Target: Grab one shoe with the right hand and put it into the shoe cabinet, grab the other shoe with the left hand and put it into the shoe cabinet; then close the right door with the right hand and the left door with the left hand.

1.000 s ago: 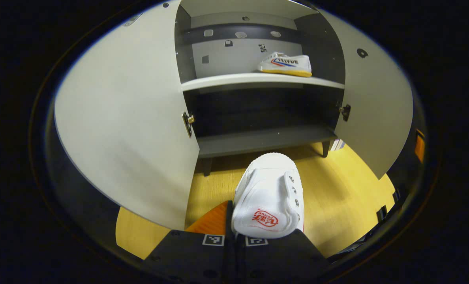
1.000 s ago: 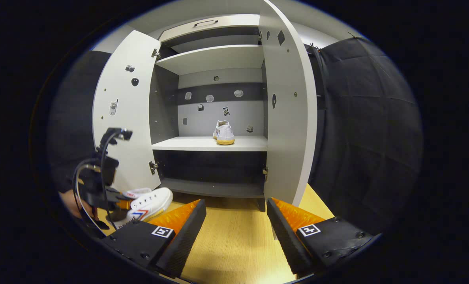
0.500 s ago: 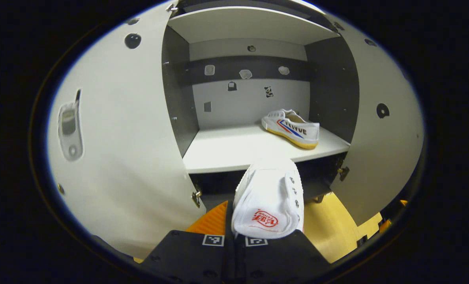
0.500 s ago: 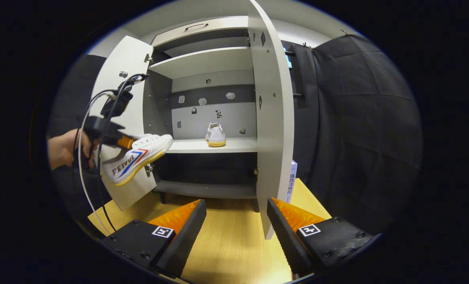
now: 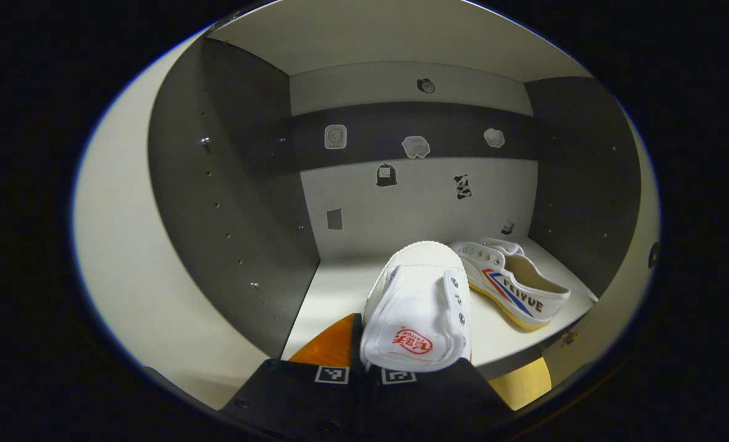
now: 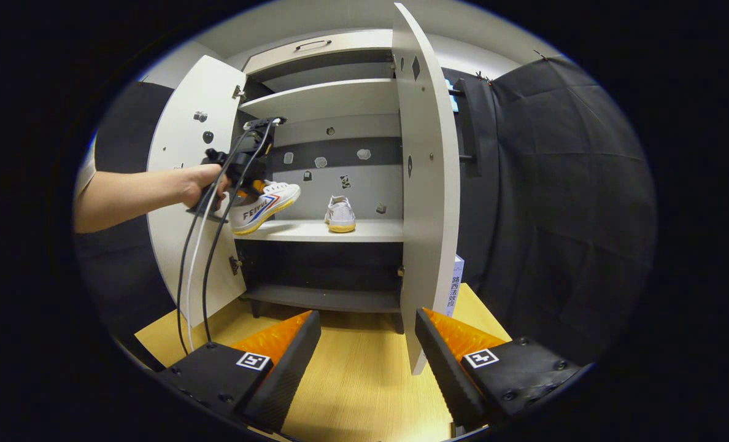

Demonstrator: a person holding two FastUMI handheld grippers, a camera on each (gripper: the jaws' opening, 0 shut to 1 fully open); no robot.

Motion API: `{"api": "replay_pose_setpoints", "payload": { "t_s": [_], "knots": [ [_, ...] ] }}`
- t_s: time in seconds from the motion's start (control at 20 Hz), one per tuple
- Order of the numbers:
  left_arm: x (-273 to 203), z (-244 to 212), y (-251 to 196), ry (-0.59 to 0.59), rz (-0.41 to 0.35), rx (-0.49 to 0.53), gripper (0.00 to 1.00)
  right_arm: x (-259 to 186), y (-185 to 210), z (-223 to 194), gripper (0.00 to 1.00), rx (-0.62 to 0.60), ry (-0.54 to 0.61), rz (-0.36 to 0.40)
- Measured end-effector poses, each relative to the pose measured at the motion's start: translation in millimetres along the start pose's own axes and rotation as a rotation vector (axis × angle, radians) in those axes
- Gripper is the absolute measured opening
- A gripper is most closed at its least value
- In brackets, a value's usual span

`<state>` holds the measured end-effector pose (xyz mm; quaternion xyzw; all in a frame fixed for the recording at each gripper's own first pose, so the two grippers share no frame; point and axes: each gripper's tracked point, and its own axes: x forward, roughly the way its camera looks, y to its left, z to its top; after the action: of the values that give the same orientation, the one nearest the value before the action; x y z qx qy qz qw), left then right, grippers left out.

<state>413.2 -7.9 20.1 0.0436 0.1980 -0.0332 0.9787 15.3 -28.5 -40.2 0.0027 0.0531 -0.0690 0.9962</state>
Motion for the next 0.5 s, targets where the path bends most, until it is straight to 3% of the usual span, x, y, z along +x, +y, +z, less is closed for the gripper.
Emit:
{"api": "replay_pose_setpoints", "payload": {
  "t_s": [0.15,0.5],
  "knots": [
    [43.2,10.5,-3.7,0.060,0.001,-0.017,0.05,0.9,-5.1,0.9,0.98,0.009,0.003,-0.015],
    [110.1,3.8,-15.6,0.196,0.032,0.159,0.05,-0.3,-24.7,2.8,0.99,0.040,0.010,-0.082]
  ]
}}
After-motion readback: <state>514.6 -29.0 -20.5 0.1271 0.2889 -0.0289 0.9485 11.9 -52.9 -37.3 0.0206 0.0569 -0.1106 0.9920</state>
